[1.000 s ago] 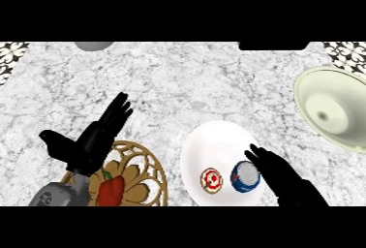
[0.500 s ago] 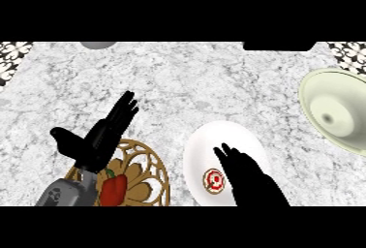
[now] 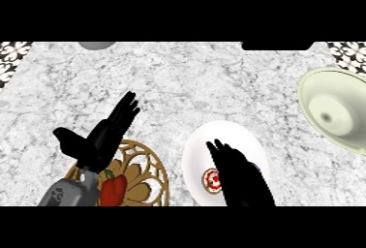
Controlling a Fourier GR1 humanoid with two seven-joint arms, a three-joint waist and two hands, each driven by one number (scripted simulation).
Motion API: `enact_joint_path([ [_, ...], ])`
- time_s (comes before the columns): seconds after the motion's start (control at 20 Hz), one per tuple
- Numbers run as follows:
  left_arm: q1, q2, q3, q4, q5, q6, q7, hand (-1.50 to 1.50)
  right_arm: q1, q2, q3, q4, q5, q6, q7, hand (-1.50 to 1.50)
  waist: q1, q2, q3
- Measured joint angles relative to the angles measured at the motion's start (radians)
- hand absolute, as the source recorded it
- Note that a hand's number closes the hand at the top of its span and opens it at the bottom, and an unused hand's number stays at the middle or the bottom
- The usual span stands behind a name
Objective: Pick the cupcake from the plate and place it in the bowl
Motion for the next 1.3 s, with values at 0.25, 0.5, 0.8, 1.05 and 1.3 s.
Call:
enact_joint_path([
  [0.25, 0.003, 0.007, 0.024, -0.023, 0.004, -0.011, 0.021, 0.0, 0.011, 0.02, -0.009, 0.037, 0.003, 0.034, -0.006, -1.5, -0.002, -0.001, 0.0],
  [0.5, 0.023, -0.005, 0.034, -0.026, -0.008, -0.026, 0.013, 0.0, 0.006, 0.062, -0.002, 0.087, 0.047, 0.058, -0.021, -1.5, -0.002, -0.001, 0.001],
  [0.8, 0.027, -0.02, 0.047, -0.021, -0.023, -0.044, 0.022, 0.0, 0.007, 0.105, -0.018, 0.15, 0.104, 0.079, -0.047, -1.5, -0.003, -0.001, 0.001],
  [1.05, 0.03, -0.029, 0.066, -0.042, -0.031, -0.056, 0.046, 0.0, 0.042, 0.127, -0.028, 0.194, 0.167, 0.075, -0.079, -1.5, -0.003, -0.001, 0.001],
  [1.3, 0.038, -0.042, 0.086, -0.034, -0.053, -0.081, 0.037, 0.0, 0.061, 0.139, -0.067, 0.243, 0.215, 0.067, -0.127, -1.5, -0.003, -0.001, 0.001],
])
